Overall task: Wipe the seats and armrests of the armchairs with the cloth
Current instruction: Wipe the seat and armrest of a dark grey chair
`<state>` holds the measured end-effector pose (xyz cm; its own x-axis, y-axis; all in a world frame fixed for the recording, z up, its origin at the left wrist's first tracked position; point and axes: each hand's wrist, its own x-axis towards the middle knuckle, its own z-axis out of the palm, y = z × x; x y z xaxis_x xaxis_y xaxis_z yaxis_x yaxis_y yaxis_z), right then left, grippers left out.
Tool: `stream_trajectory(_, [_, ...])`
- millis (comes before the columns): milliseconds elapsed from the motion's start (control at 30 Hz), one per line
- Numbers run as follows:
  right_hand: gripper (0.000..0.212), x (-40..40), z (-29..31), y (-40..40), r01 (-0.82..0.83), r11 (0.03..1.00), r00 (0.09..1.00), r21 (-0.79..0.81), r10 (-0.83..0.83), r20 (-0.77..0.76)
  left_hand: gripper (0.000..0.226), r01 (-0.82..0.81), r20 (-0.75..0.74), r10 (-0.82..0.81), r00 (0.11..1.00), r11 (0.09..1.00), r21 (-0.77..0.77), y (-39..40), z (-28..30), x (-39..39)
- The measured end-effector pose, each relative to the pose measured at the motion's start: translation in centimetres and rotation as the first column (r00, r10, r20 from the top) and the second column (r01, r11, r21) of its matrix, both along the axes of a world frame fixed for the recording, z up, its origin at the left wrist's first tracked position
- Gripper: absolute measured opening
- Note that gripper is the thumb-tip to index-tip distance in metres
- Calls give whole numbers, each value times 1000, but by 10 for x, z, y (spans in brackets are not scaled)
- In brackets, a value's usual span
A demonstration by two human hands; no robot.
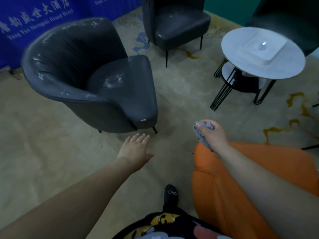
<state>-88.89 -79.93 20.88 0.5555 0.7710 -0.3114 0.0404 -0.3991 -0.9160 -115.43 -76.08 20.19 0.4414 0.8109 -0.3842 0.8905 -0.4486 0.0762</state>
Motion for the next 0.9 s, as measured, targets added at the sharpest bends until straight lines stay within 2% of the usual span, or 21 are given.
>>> stream_trajectory(367, [14,6,-5,123,-58,997,998,-52,58,-7,77,-90,-22,89,996,994,-68,108,-13,0])
stream_trajectory(600, [14,-5,0,241,-59,997,998,-41,60,34,77,-78,24,80,996,993,-89,218,-30,-8])
stream_trajectory(900, [10,-26,4,376,-124,990,990,-68,128,59,77,-92,-19,90,996,992,-85,352,-32,-41])
